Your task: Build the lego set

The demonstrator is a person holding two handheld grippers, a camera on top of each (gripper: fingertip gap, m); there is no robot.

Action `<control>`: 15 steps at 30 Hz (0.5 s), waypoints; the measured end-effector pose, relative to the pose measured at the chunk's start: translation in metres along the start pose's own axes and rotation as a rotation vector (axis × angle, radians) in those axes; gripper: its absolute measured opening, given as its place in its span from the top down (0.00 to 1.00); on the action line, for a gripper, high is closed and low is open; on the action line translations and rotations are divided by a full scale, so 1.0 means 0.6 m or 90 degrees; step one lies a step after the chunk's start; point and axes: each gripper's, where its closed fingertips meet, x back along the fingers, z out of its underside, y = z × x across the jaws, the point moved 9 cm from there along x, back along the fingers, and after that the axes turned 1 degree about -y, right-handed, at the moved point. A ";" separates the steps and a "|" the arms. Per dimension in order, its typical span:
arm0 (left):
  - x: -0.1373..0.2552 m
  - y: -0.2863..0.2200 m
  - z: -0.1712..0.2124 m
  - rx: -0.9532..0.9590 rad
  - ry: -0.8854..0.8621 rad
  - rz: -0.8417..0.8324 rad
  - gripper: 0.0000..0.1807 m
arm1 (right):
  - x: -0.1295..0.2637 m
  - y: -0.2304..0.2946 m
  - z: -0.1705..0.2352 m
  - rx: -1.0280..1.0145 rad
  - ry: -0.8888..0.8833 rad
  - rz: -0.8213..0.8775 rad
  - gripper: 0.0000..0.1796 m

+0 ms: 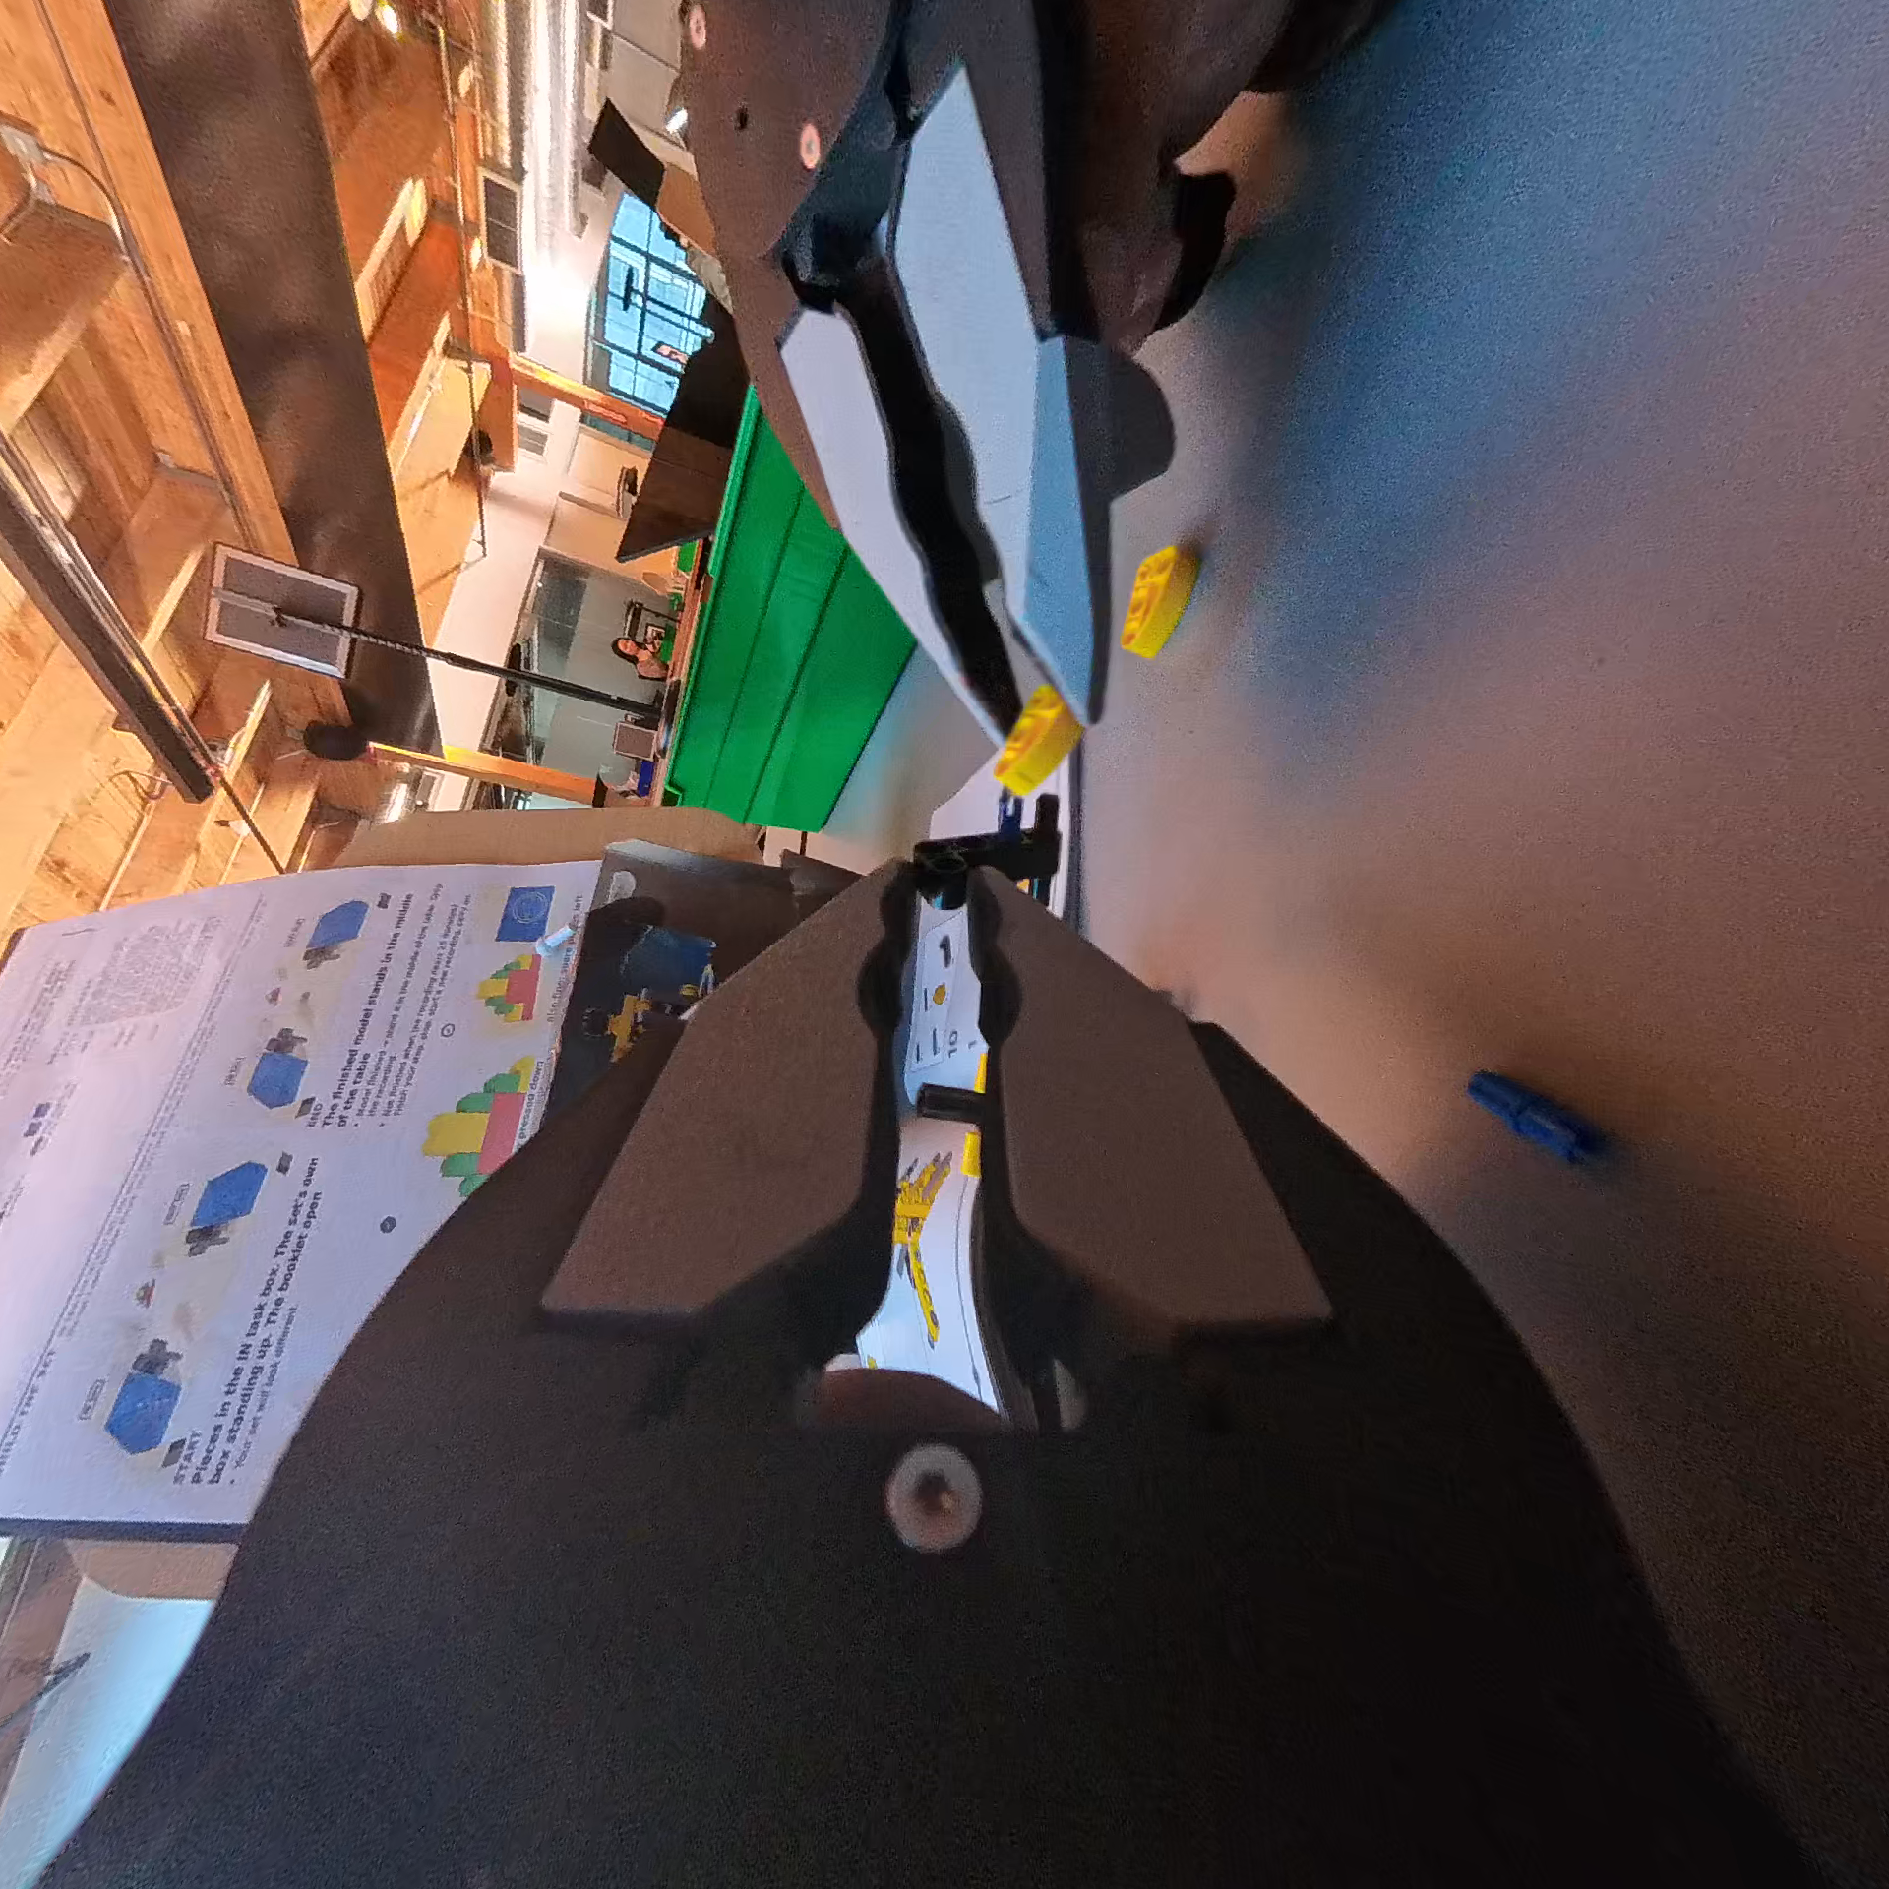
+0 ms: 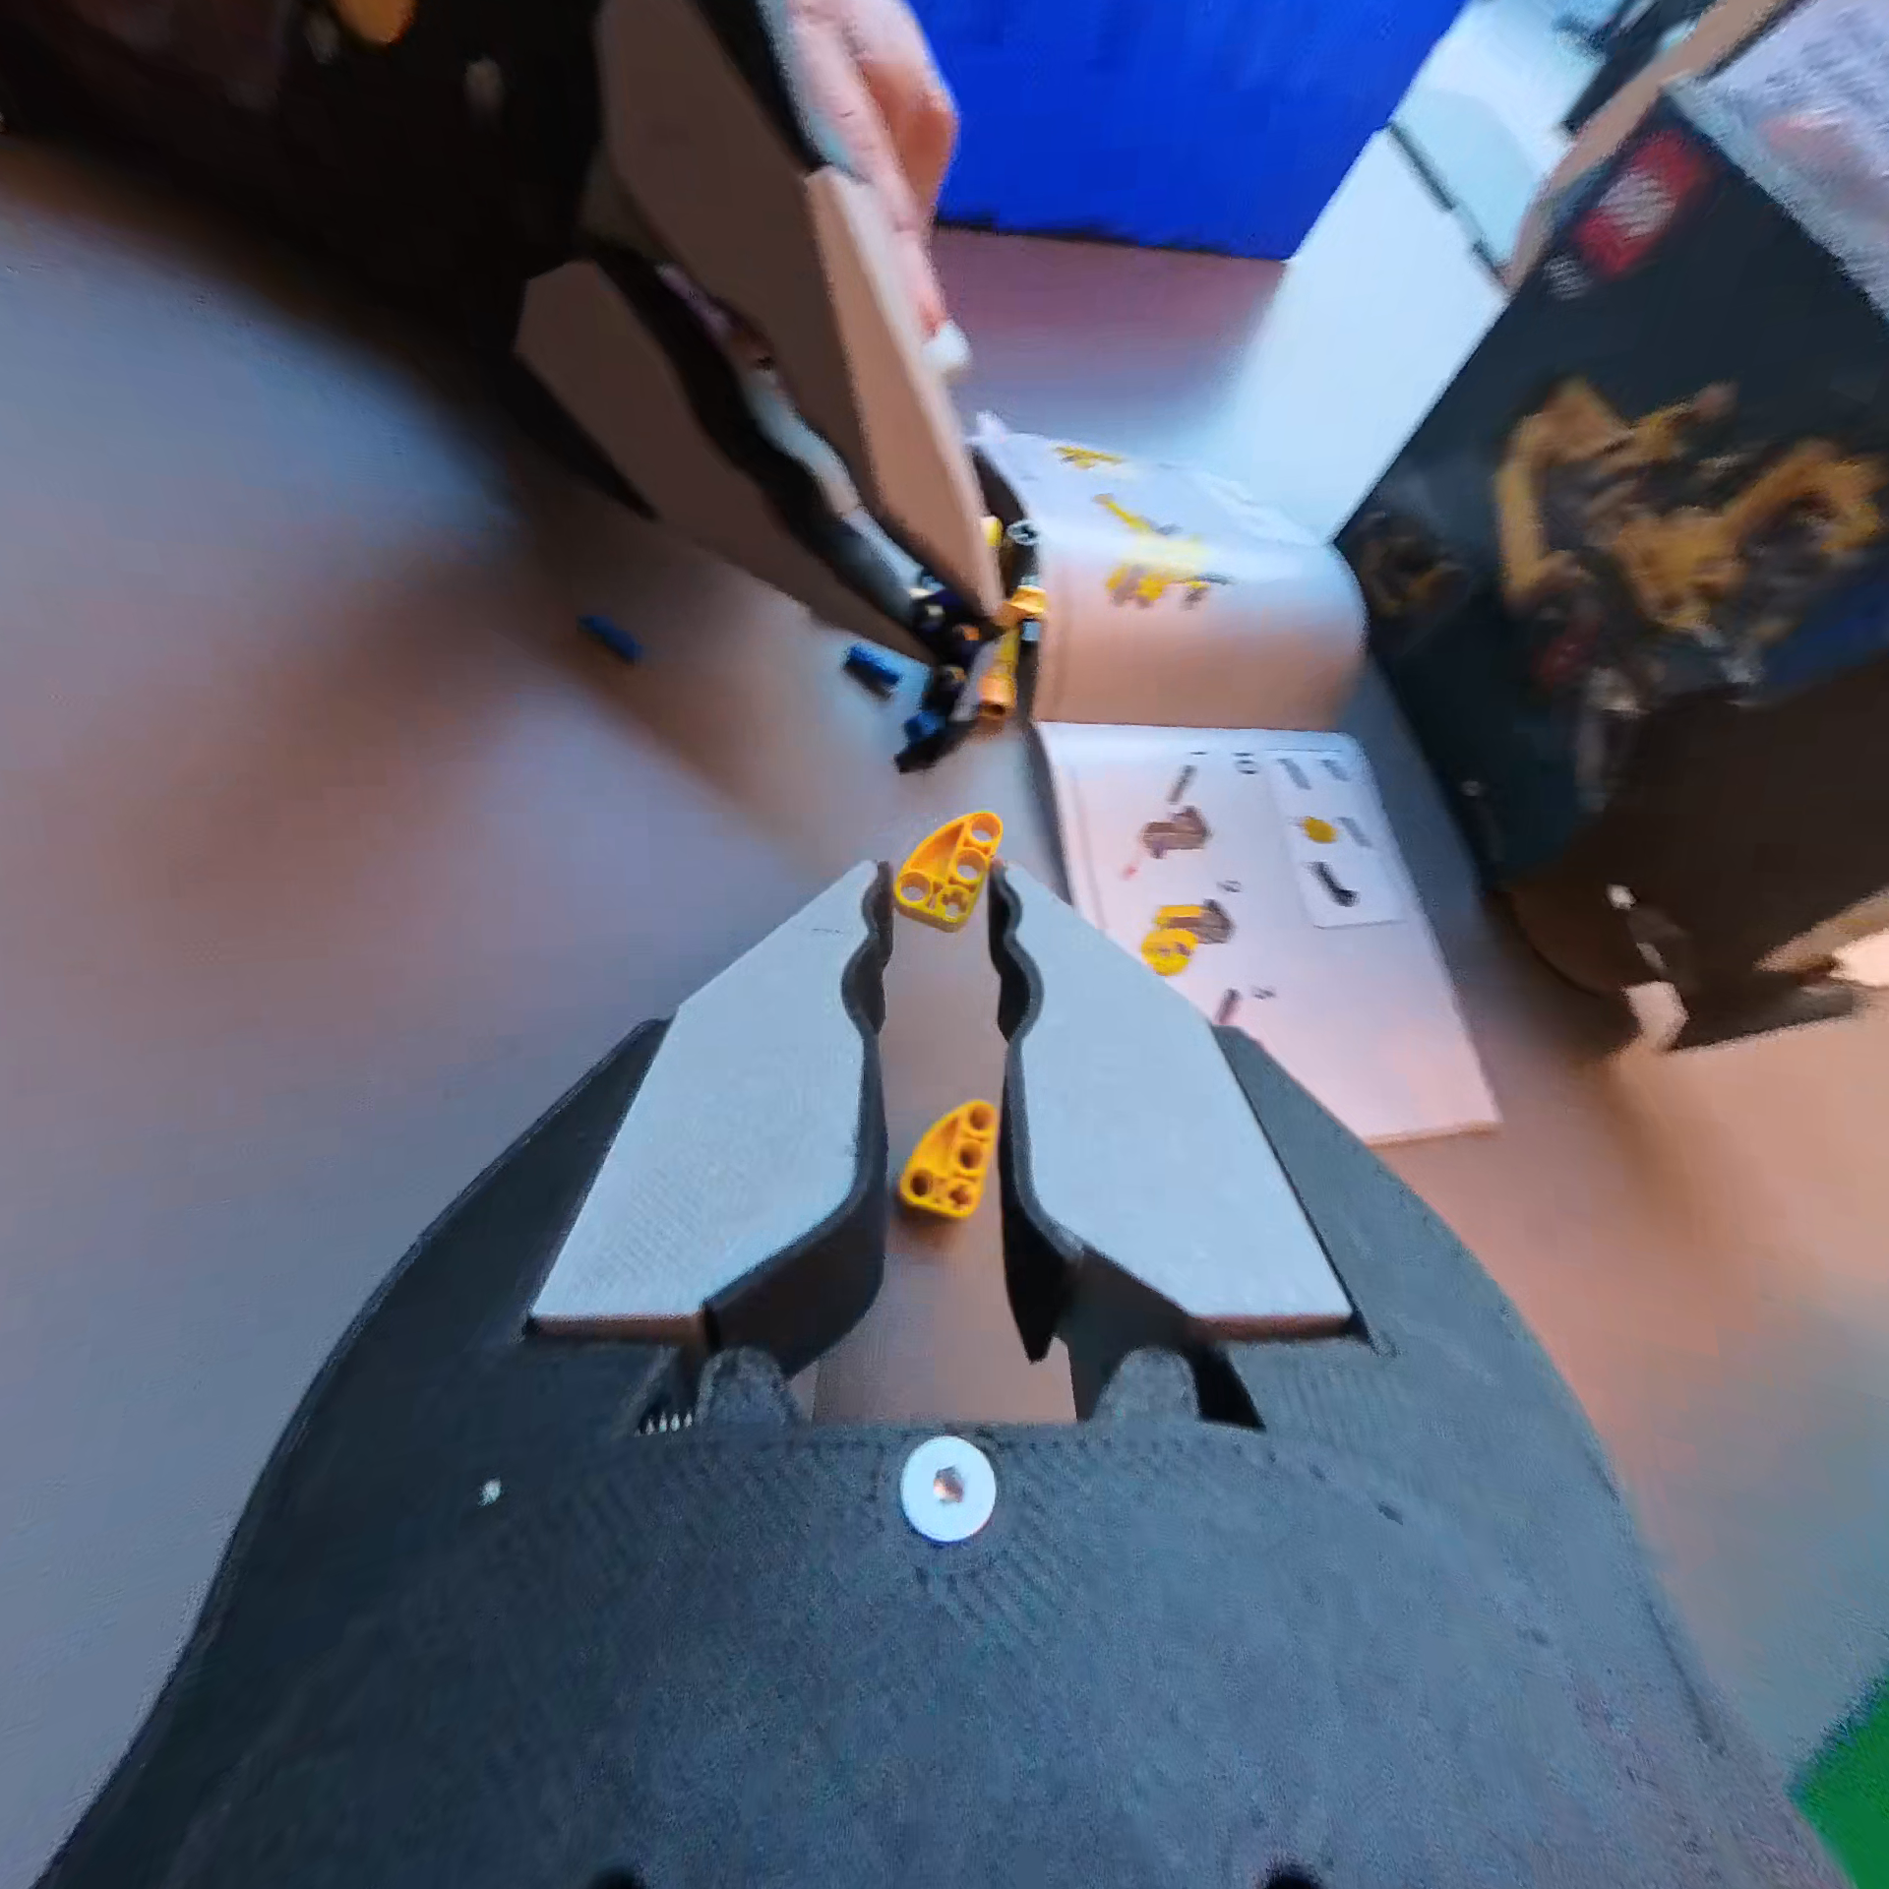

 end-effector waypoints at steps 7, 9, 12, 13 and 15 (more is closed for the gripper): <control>-0.006 0.001 0.000 0.033 0.015 0.001 0.96 | 0.007 0.003 -0.014 0.048 -0.056 0.053 0.92; -0.003 0.004 -0.004 0.053 -0.009 0.001 0.97 | 0.006 0.008 -0.018 0.065 -0.062 0.059 0.92; 0.000 0.010 -0.003 0.076 -0.016 -0.004 0.96 | 0.009 0.011 -0.022 0.075 -0.080 0.061 0.92; 0.000 0.010 -0.002 0.088 -0.018 0.000 0.97 | 0.011 0.011 -0.024 0.074 -0.088 0.067 0.92; -0.002 0.010 0.003 0.118 -0.013 0.013 0.96 | 0.018 0.008 -0.027 0.067 -0.109 0.076 0.92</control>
